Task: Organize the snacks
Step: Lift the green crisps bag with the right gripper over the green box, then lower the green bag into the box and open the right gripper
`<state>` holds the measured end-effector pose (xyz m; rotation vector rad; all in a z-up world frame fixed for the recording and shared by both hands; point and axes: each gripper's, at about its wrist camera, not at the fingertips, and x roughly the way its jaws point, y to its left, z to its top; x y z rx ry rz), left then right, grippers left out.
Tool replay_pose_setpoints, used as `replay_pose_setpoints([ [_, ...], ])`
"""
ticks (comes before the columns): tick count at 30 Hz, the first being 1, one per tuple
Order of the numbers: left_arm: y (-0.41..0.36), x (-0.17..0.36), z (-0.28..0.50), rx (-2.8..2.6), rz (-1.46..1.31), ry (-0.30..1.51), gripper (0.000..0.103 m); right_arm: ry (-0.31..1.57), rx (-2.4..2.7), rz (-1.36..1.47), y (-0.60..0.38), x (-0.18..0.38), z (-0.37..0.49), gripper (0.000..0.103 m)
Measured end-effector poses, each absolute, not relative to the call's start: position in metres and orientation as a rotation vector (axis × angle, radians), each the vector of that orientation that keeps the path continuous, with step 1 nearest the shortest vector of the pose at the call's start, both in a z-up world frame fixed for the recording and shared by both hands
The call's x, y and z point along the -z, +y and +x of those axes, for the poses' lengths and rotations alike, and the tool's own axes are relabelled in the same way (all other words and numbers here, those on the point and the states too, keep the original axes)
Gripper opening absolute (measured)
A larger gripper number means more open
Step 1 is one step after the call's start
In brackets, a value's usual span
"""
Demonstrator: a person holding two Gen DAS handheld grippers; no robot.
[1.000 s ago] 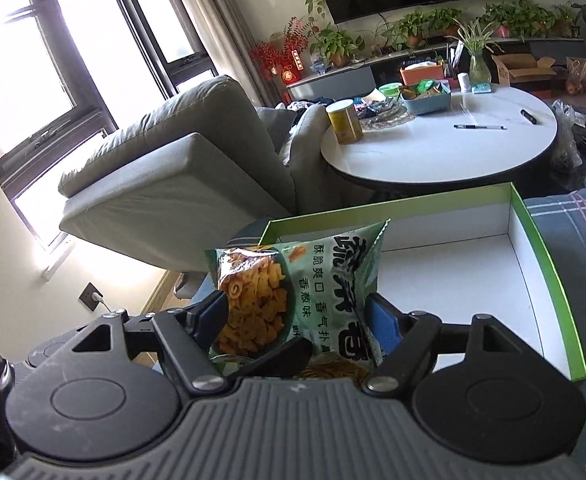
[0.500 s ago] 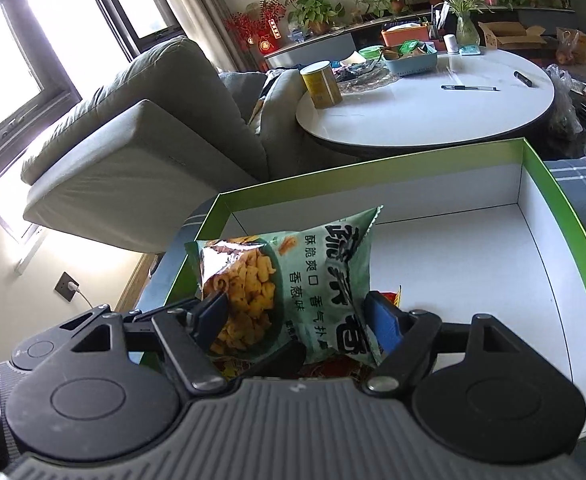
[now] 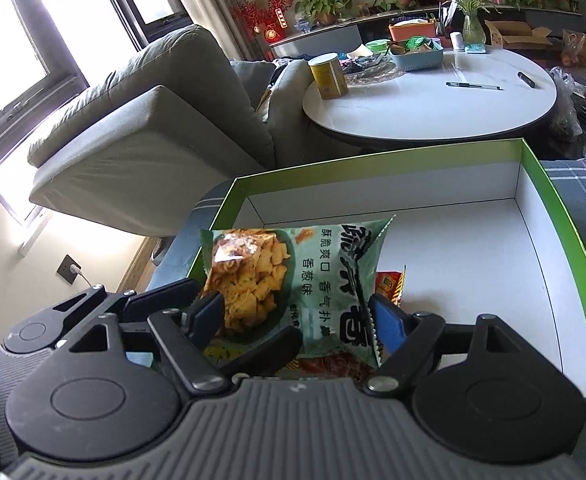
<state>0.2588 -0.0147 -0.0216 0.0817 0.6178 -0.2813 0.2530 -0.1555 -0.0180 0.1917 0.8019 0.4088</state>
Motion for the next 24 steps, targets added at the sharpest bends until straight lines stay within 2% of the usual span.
replay_pose_setpoints([
  [7, -0.011, -0.007, 0.231, 0.204, 0.098, 0.580, 0.077, 0.713, -0.378, 0.175, -0.170, -0.013, 0.224, 0.077],
  [13, 0.010, -0.015, 0.206, 0.168, 0.007, 0.577, 0.077, 0.668, -0.370, 0.200, -0.194, -0.032, 0.197, 0.077],
  [24, 0.003, -0.027, 0.160, 0.198, 0.004, 0.559, 0.077, 0.670, -0.333, 0.193, -0.225, -0.031, 0.152, 0.077],
])
